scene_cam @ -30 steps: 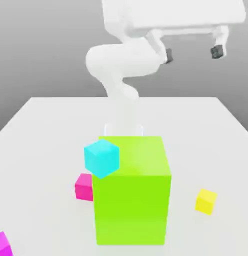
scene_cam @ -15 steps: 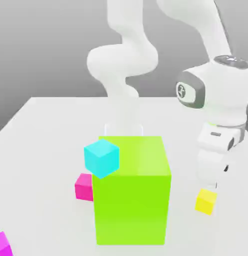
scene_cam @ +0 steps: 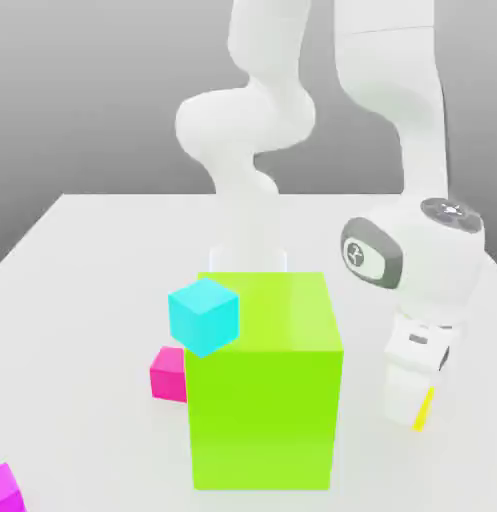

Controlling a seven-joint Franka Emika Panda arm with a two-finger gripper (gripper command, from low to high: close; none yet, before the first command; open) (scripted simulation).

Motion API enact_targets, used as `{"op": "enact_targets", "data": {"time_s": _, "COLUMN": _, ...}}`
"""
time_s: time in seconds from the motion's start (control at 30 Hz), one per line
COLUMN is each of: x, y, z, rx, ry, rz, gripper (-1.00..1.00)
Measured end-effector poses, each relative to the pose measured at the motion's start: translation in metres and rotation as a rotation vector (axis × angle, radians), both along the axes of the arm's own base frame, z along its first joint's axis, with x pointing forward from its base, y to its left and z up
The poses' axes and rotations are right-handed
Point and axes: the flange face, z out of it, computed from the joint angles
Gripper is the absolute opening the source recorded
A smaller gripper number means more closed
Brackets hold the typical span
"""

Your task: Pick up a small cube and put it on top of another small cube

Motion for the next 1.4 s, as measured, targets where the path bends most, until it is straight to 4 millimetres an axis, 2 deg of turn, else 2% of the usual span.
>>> {"op": "enact_targets", "data": {"time_s": 0.27, "x": 0.001, "y": 0.000, "z": 0.058, "rx": -0.001, "ry": 0.000, "rz": 0.000, "gripper": -1.00}}
{"op": "enact_targets", "data": {"time_s": 0.3, "x": 0.008, "y": -0.001, "z": 0.062, "rx": -0.005, "ry": 0.004, "rz": -0.009, "gripper": -1.00}}
{"op": "enact_targets", "data": {"time_s": 0.37, "x": 0.034, "y": -0.010, "z": 0.066, "rx": -0.014, "ry": 0.013, "rz": -0.058, "gripper": -1.00}}
{"op": "enact_targets", "data": {"time_s": 0.5, "x": 0.096, "y": -0.044, "z": 0.075, "rx": -0.030, "ry": 0.034, "rz": -0.183, "gripper": -1.00}}
{"op": "enact_targets", "data": {"time_s": 0.57, "x": 0.131, "y": -0.078, "z": 0.080, "rx": -0.033, "ry": 0.041, "rz": -0.273, "gripper": -1.00}}
{"op": "enact_targets", "data": {"time_s": 0.67, "x": 0.179, "y": -0.146, "z": 0.091, "rx": -0.034, "ry": 0.048, "rz": -0.423, "gripper": -1.00}}
{"op": "enact_targets", "data": {"time_s": 0.73, "x": 0.203, "y": -0.195, "z": 0.099, "rx": -0.032, "ry": 0.050, "rz": -0.517, "gripper": -1.00}}
{"op": "enact_targets", "data": {"time_s": 0.8, "x": 0.216, "y": -0.245, "z": 0.104, "rx": -0.028, "ry": 0.048, "rz": -0.609, "gripper": -1.00}}
{"op": "enact_targets", "data": {"time_s": 0.87, "x": 0.219, "y": -0.294, "z": 0.108, "rx": -0.023, "ry": 0.043, "rz": -0.699, "gripper": -1.00}}
{"op": "enact_targets", "data": {"time_s": 0.97, "x": 0.213, "y": -0.364, "z": 0.112, "rx": -0.015, "ry": 0.032, "rz": -0.829, "gripper": -1.00}}
{"op": "enact_targets", "data": {"time_s": 1.07, "x": 0.198, "y": -0.432, "z": 0.115, "rx": -0.008, "ry": 0.021, "rz": -0.957, "gripper": -1.00}}
{"op": "enact_targets", "data": {"time_s": 1.17, "x": 0.174, "y": -0.496, "z": 0.118, "rx": -0.002, "ry": 0.008, "rz": -1.082, "gripper": -1.00}}
{"op": "enact_targets", "data": {"time_s": 1.23, "x": 0.163, "y": -0.512, "z": 0.101, "rx": 0.000, "ry": 0.001, "rz": -1.119, "gripper": -1.00}}
{"op": "enact_targets", "data": {"time_s": 1.3, "x": 0.160, "y": -0.516, "z": 0.071, "rx": -0.001, "ry": 0.000, "rz": -1.129, "gripper": -1.00}}
{"op": "enact_targets", "data": {"time_s": 1.33, "x": 0.159, "y": -0.516, "z": 0.058, "rx": -0.001, "ry": 0.000, "rz": -1.131, "gripper": 1.00}}
{"op": "enact_targets", "data": {"time_s": 1.4, "x": 0.159, "y": -0.516, "z": 0.058, "rx": -0.001, "ry": 0.000, "rz": -1.131, "gripper": 1.00}}
